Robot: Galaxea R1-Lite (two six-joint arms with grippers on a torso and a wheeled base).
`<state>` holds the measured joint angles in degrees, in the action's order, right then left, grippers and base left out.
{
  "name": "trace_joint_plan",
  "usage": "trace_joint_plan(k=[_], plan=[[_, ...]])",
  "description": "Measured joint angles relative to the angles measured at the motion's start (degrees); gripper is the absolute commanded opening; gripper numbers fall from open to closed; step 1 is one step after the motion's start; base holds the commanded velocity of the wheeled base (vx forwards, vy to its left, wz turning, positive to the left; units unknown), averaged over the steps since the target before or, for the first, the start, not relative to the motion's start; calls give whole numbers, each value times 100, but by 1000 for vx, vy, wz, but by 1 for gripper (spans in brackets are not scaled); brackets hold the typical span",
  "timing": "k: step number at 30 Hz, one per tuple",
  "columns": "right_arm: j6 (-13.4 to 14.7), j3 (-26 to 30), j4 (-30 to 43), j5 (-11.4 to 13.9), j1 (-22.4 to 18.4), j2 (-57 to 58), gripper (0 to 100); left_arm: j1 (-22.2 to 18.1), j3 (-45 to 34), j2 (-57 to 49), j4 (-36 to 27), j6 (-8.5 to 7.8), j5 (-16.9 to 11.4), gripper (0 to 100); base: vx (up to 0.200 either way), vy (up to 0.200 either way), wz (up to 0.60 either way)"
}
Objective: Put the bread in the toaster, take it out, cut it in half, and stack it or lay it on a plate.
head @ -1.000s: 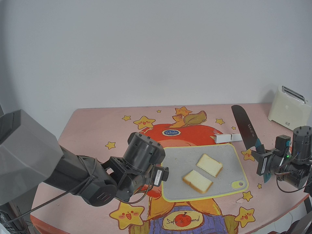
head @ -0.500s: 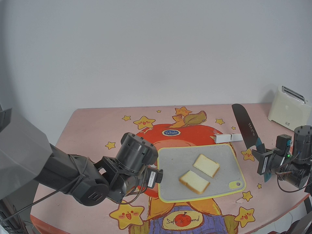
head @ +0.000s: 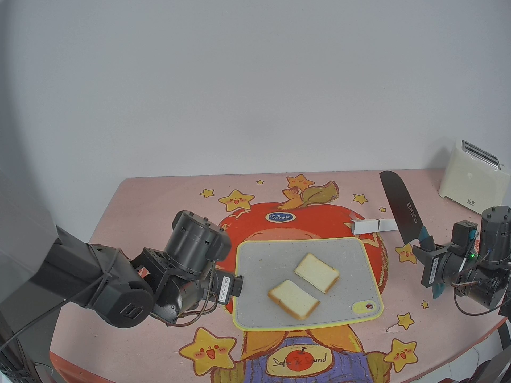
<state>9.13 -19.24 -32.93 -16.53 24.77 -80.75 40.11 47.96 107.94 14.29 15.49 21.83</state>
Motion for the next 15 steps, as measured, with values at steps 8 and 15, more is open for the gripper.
trace_joint_plan(k=[8,15], plan=[[0,0,0,2,0,-1,0,99,-41,-599,57,13,-13,100,0,0,0],[9,6,-2,4,-2,-12,0,74,-245,-1987,62,-45,-65,100,0,0,0]])
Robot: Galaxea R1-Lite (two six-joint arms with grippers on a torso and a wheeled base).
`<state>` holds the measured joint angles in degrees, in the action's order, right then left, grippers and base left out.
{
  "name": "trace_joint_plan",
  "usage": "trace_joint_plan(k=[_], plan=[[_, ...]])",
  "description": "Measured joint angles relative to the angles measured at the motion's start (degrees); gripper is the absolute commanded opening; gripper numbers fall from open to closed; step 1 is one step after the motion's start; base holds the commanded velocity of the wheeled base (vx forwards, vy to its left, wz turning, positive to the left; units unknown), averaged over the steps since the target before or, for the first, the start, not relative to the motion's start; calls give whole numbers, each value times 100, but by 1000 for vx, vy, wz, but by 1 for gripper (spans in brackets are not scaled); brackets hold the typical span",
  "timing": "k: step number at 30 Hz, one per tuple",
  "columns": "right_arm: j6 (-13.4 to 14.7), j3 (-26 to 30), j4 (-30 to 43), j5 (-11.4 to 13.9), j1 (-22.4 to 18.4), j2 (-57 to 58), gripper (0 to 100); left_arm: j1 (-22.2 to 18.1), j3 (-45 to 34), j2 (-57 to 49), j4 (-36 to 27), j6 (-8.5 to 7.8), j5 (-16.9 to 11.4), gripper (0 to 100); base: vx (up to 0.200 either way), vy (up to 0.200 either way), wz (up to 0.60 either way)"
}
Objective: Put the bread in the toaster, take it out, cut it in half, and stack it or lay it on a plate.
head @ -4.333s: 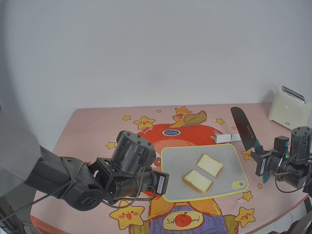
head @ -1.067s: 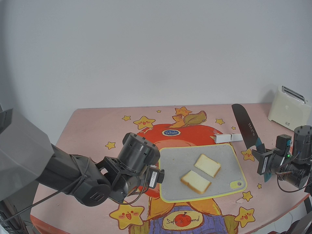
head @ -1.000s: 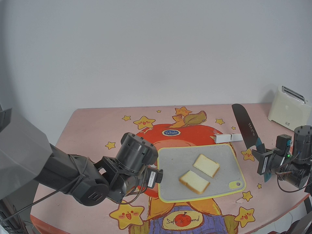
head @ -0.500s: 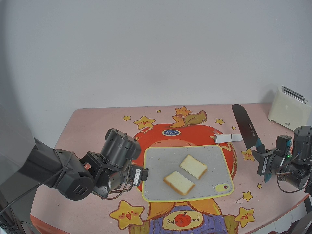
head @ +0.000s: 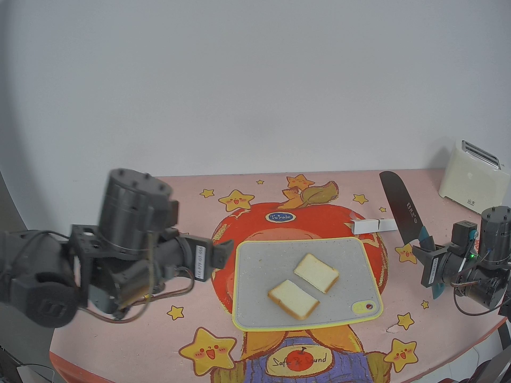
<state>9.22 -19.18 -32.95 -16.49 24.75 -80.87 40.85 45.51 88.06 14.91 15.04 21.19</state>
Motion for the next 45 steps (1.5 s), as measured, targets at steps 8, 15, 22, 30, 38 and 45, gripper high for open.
trace_joint_plan(k=[8,15,22,30,38,45], plan=[[4,29,5,5,-9,-20,0,-968,-452,-2104,-104,-355,-806,100,0,0,0],[38,99,5,5,-27,-182,0,-1837,-675,-3346,268,-456,-1399,100,0,0,0],[74,151,-22,7,-24,-507,0,-1933,-767,-3667,714,-399,-1558,100,0,0,0],[72,157,-52,2,-35,-647,0,-1936,-830,-3691,718,-399,-1597,100,0,0,0],[72,154,-57,5,-33,-675,0,-1932,-894,-3685,720,-399,-1599,100,0,0,0],[79,149,-49,2,-33,-706,0,-1932,-913,-3680,718,-401,-1602,100,0,0,0]])
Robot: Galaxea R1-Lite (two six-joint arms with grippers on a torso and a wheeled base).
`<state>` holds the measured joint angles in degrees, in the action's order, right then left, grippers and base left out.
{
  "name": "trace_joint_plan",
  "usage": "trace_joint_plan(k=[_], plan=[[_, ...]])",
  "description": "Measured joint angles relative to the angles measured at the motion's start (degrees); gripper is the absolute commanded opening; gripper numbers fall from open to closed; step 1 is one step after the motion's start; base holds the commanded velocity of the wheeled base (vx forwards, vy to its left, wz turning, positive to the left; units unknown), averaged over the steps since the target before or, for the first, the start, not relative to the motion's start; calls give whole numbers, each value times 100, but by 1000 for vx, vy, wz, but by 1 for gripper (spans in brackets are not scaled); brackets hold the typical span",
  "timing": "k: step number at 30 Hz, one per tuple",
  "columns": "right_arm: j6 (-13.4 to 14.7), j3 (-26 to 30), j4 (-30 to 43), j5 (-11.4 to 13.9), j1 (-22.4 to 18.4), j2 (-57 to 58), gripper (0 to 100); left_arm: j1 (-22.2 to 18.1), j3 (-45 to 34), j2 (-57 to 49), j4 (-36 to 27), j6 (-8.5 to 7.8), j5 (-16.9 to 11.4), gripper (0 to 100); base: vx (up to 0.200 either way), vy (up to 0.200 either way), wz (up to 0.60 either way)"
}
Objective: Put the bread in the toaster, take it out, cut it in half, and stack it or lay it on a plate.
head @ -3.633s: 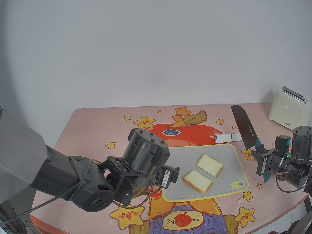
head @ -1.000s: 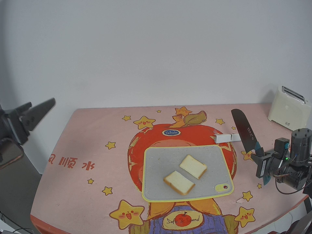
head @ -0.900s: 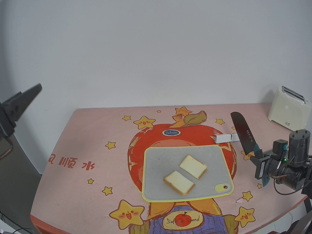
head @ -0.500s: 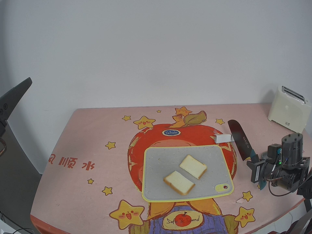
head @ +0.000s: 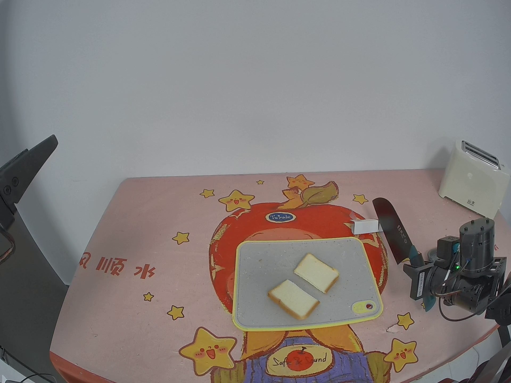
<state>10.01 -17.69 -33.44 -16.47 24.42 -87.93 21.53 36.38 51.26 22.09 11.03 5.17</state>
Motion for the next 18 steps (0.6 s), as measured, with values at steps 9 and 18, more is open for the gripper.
trace_joint_plan(k=[9,18], plan=[[0,5,9,-6,0,-57,0,-1,-140,-5,0,0,-261,100,0,0,0],[9,-4,-35,-52,-4,-123,0,-11,-165,-7,2,0,-268,100,0,0,0]])
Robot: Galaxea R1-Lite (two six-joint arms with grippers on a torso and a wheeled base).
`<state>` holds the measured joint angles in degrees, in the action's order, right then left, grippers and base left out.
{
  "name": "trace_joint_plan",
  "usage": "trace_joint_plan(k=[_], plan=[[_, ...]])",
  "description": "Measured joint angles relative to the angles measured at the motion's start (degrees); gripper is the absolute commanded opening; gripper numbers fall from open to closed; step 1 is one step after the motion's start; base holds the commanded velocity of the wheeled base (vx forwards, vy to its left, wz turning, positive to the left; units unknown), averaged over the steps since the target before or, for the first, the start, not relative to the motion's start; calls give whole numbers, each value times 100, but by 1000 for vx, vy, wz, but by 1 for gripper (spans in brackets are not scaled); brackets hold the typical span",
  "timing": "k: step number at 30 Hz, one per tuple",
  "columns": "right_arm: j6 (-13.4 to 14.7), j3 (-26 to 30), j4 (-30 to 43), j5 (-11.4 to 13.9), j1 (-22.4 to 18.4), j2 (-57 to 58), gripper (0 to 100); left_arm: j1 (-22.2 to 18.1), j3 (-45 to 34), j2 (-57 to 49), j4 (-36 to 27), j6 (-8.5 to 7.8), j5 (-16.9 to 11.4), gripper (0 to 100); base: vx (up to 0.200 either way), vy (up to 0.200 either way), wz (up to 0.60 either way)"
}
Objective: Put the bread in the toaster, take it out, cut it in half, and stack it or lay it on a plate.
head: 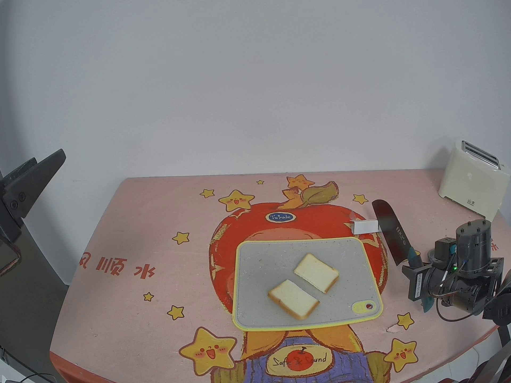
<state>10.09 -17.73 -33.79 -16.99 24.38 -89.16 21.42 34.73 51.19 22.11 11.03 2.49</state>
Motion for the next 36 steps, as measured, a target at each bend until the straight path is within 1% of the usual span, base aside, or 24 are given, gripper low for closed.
trace_joint_plan(k=[36], plan=[[11,-74,-20,16,-46,-56,0,2,-28,-21,-6,-9,-11,100,0,0,0]])
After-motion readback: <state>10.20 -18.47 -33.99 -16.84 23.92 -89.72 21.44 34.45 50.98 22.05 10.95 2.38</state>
